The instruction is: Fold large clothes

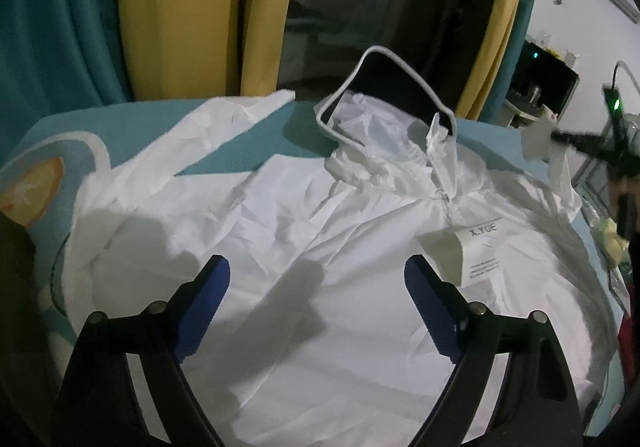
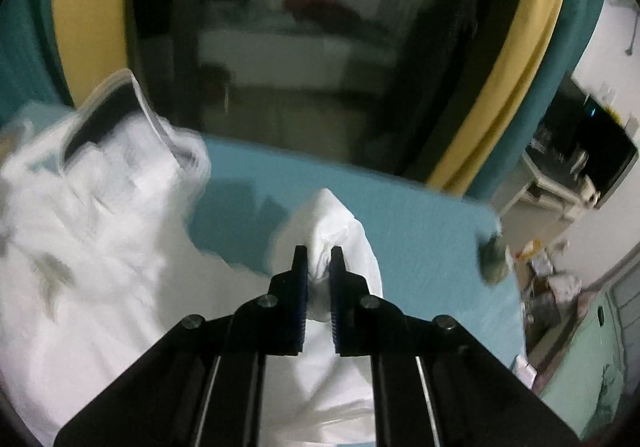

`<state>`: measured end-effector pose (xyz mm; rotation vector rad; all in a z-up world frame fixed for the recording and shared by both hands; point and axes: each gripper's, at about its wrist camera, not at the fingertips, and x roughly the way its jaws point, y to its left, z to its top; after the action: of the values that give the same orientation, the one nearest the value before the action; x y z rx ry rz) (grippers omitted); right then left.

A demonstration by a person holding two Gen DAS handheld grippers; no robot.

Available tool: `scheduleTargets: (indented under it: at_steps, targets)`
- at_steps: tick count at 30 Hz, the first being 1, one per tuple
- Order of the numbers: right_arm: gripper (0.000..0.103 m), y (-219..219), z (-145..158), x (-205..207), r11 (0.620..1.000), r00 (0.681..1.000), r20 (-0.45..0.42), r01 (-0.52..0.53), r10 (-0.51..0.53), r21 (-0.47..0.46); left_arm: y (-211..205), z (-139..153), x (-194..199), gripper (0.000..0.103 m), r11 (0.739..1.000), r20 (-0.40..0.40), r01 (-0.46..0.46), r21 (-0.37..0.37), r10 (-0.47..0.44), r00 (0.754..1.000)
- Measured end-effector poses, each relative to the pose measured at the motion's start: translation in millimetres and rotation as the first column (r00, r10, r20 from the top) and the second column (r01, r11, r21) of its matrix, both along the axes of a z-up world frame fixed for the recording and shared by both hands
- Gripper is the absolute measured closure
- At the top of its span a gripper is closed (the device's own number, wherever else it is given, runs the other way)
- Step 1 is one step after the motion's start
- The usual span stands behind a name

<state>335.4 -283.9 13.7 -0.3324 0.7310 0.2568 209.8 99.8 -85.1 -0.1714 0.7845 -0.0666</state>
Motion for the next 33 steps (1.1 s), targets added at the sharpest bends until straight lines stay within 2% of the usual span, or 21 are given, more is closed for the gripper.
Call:
scheduleTargets:
  at_steps: [4, 10, 13, 16, 21, 22, 24, 25, 26, 29, 33]
  targets:
    - [0.094, 43.2, 47.4, -26.7, 0.997, 0.993, 0.1, -0.061, 0.057, 0.039, 8.2, 11.6, -16.1, 0.012, 1.0, 0.046, 0.002, 0.006, -0.002, 0.999]
    - [0.094, 122.5, 63.4, -49.0, 0.984, 0.976, 0.167, -0.154, 0.138, 0.086, 29.8, 35.1, -42.2, 0.012, 0.996, 0.128, -0.069, 0.053, 0.062, 0.99]
    - [0.094, 161.0, 55.2, -58.7, 0.974, 0.972, 0.154, -0.195, 0.177, 0.112, 39.6, 45.5, -51.1, 0.012, 0.995, 0.158, -0.082, 0.056, 0.072, 0.985]
    - [0.094, 195.0, 29.8, -65.9, 0.956, 0.964, 0.116, -0.256, 0.241, 0.141, 48.0, 51.7, -58.6, 0.012, 0.994, 0.176, -0.087, 0.061, 0.075, 0.981]
    - [0.091, 249.3, -12.4, -73.8, 0.922, 0.931, -0.033, -0.354, 0.363, 0.159, 63.4, 47.6, -65.6, 0.012, 0.993, 0.166, -0.104, 0.059, 0.093, 0.982]
    - [0.087, 259.5, -25.4, -76.2, 0.915, 0.919, -0.076, -0.373, 0.388, 0.155, 66.9, 45.0, -65.8, 0.012, 0.993, 0.156, -0.108, 0.056, 0.098, 0.983]
    - [0.064, 275.8, -51.3, -79.4, 0.906, 0.892, -0.17, -0.398, 0.419, 0.146, 70.2, 42.0, -65.8, 0.012, 0.992, 0.144, -0.112, 0.057, 0.103, 0.984]
    - [0.041, 281.6, -64.2, -83.6, 0.901, 0.876, -0.215, -0.408, 0.432, 0.15, 71.7, 39.7, -65.4, 0.012, 0.992, 0.136, -0.114, 0.06, 0.105, 0.985]
    - [0.025, 284.5, -74.2, -86.7, 0.897, 0.865, -0.24, -0.413, 0.44, 0.157, 72.3, 38.7, -66.3, 0.012, 0.991, 0.132, -0.115, 0.062, 0.106, 0.986]
    - [0.024, 282.1, -91.7, -100.8, 0.886, 0.839, -0.284, -0.431, 0.463, 0.171, 71.7, 31.7, -63.7, 0.012, 0.991, 0.115, -0.114, 0.07, 0.106, 0.988]
    - [0.024, 255.5, -90.5, -105.2, 0.888, 0.843, -0.282, -0.421, 0.459, 0.186, 69.7, 17.5, -57.8, 0.012, 0.993, 0.076, -0.095, 0.068, 0.09, 0.993]
